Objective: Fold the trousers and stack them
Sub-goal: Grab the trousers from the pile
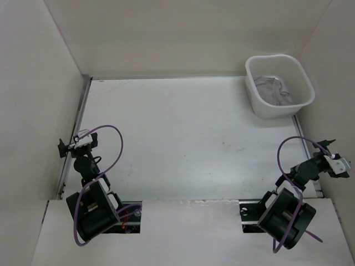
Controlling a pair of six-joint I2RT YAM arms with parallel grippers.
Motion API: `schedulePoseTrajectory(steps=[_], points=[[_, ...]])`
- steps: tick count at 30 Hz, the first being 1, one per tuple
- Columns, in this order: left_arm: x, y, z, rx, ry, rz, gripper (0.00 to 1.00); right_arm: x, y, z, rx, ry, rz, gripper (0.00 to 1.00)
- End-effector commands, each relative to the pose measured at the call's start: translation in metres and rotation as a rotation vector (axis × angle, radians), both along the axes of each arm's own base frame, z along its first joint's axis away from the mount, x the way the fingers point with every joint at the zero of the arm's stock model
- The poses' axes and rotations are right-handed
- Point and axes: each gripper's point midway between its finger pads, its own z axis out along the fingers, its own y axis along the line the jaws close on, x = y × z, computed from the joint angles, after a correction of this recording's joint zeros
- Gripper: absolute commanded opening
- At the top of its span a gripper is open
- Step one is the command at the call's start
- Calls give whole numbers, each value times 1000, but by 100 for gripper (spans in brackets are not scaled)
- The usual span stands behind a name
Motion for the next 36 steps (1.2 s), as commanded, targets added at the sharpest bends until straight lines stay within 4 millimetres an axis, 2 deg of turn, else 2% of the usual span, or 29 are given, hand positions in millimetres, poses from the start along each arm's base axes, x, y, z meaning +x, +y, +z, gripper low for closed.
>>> schedulePoseTrajectory(steps=[1, 4, 9, 10, 12, 13, 15, 16, 17, 19, 20, 23, 24, 26, 28, 30, 33, 36], points=[[-15, -11, 26, 75, -130, -5, 100, -16, 15, 11, -73, -88, 7, 100], [-15, -11, 26, 74, -130, -7, 100, -25, 15, 13, -82, -135, -5, 100], [-15, -11, 26, 72, -130, -9, 100, -23, 15, 12, -73, -137, 6, 100], [-14, -11, 27, 75, -133, -10, 100, -21, 13, 15, -78, -138, 8, 100], [-16, -10, 42, 119, -156, 7, 100, -8, 17, 39, -156, -85, 53, 100], [-20, -12, 61, 149, -207, 16, 100, 6, 33, 61, -254, -26, 124, 100], [-26, -20, 95, 204, -282, 33, 100, 45, 91, 115, -484, 61, 347, 100], [-25, -26, 115, 213, -328, 21, 100, 64, 123, 148, -583, 69, 467, 100], [-18, -35, 127, 202, -345, -21, 100, 87, 150, 174, -640, 81, 581, 100], [10, -62, 145, 171, -326, -154, 100, 143, 192, 212, -655, 139, 751, 100], [28, -76, 148, 142, -285, -220, 100, 174, 211, 223, -643, 206, 810, 100], [79, -126, 135, -13, -95, -413, 100, 249, 248, 225, -581, 438, 868, 100], [91, -141, 127, -67, -25, -464, 100, 267, 255, 227, -567, 463, 856, 100], [109, -167, 111, -177, 110, -536, 100, 301, 255, 240, -491, 448, 783, 100], [119, -191, 96, -273, 225, -606, 100, 337, 242, 236, -406, 500, 756, 100], [125, -212, 84, -351, 321, -683, 100, 376, 230, 214, -272, 599, 786, 100], [128, -241, 70, -399, 419, -803, 100, 418, 202, 157, 44, 667, 816, 100], [133, -247, 59, -405, 464, -829, 100, 434, 181, 91, 356, 667, 874, 100]])
